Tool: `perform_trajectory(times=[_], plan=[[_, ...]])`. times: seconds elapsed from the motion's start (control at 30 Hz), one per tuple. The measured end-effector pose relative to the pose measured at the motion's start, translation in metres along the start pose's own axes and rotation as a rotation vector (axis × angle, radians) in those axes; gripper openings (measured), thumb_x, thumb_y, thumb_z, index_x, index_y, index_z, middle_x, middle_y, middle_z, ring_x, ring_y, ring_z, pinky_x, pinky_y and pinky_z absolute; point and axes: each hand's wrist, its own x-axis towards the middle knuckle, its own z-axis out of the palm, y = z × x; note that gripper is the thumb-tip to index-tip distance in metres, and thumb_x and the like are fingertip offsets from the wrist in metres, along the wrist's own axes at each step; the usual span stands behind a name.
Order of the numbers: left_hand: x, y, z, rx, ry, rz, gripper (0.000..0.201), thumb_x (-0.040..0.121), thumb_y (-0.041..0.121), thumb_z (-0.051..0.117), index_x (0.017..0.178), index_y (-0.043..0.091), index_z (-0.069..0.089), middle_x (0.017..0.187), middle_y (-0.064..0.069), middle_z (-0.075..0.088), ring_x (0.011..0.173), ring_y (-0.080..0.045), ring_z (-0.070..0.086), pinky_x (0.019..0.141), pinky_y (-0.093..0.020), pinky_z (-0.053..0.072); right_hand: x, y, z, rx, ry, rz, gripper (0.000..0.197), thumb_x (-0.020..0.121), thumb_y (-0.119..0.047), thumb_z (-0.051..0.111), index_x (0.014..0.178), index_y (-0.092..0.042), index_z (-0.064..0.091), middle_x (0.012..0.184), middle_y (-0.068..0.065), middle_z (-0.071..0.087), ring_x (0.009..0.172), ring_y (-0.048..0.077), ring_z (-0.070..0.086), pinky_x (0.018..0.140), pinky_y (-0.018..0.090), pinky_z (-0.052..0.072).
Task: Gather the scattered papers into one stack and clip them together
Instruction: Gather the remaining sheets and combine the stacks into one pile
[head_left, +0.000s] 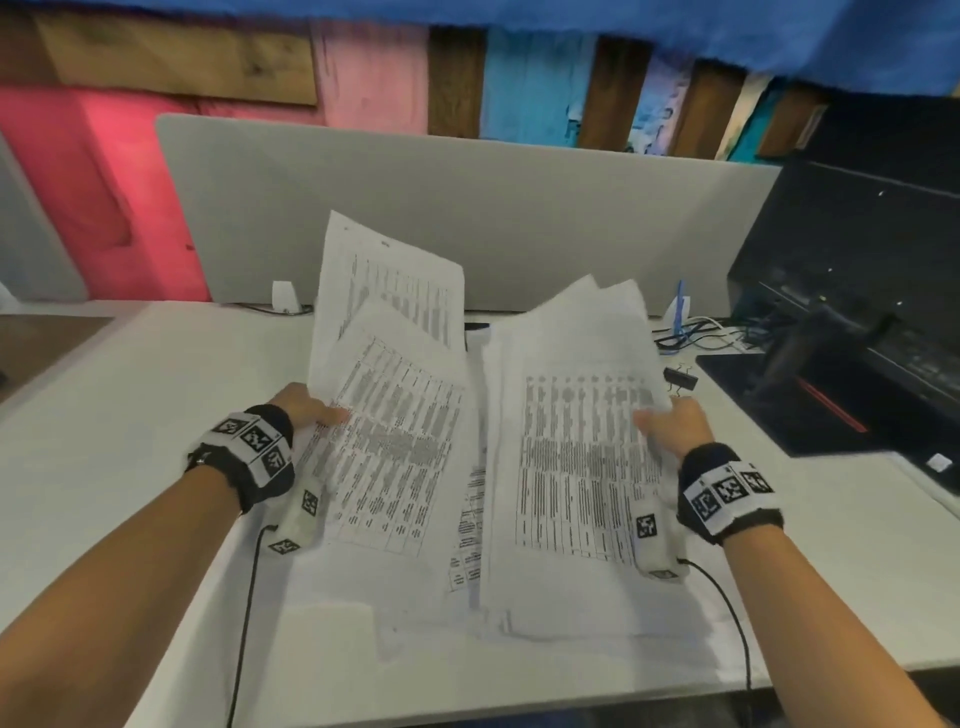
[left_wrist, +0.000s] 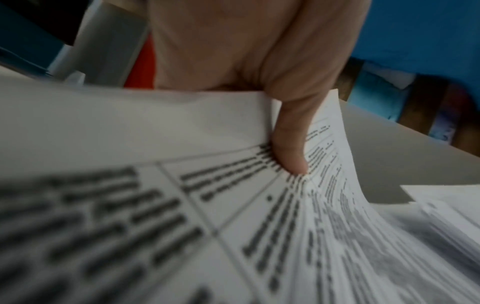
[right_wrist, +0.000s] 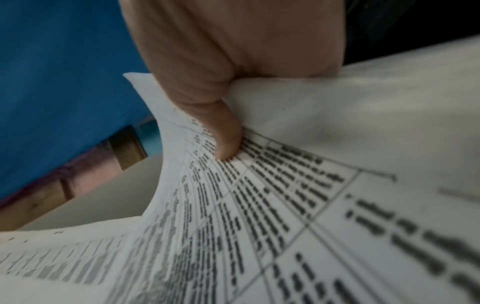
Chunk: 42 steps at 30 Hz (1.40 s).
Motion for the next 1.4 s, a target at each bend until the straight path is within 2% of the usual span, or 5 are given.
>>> perform_trajectory(times=[0.37,0.7,0.93,1.23,1.4], plan=[[-0.012,-0.006,-0.060,-0.551,0.454,0.091,0.050,0.083,0.013,0.065,0.128,-0.001,0.050,0.132,-0.018,0.055,0.123,-0.032,0.052,0.107,-0.037,0.038,-0.022,0.041,-0.052,0.081,-0.062,0.129,0.035,0.089,-0.002,0.052,0.121,0.012,0.049,0.118,0.029,0.058,0.095,0.036,0.057,0.075,0.035,0.043],[-0.051,0.072,-0.088,-0.529,0.122,0.402,0.043,0.090,0.002,0.051,0.132,-0.003,0.044,0.119,-0.008,0.056,0.114,-0.018,0.052,0.099,-0.027,0.037,0.000,0.040,-0.028,-0.030,-0.174,0.123,0.042,0.086,-0.016,0.060,0.121,0.006,0.051,0.121,0.023,0.059,0.111,0.039,0.056,0.099,0.045,0.042],[-0.060,0.100,-0.118,-0.608,0.008,0.552,0.024,0.090,0.001,0.049,0.095,0.020,0.062,0.079,0.014,0.076,0.080,0.002,0.070,0.091,-0.022,0.047,-0.004,0.022,-0.014,0.005,-0.135,0.029,0.047,0.088,-0.016,0.057,0.124,0.011,0.043,0.103,0.020,0.054,0.097,0.031,0.052,0.093,0.043,0.043],[-0.083,0.126,-0.122,-0.571,0.293,0.610,0.032,0.088,0.009,0.058,0.119,0.008,0.055,0.097,0.004,0.065,0.090,-0.013,0.062,0.087,-0.028,0.049,-0.026,0.012,-0.043,0.246,0.418,-0.217,0.027,0.090,-0.009,0.052,0.112,0.005,0.058,0.097,0.021,0.060,0.086,0.023,0.053,0.080,0.035,0.045],[-0.086,0.142,-0.114,-0.433,0.086,0.490,0.032,0.084,0.020,0.063,0.114,0.012,0.060,0.077,0.005,0.068,0.079,-0.018,0.061,0.073,-0.029,0.049,-0.035,0.014,-0.072,0.262,0.752,-0.247,0.026,0.090,-0.012,0.053,0.104,0.009,0.060,0.100,0.029,0.063,0.086,0.029,0.057,0.088,0.046,0.046]])
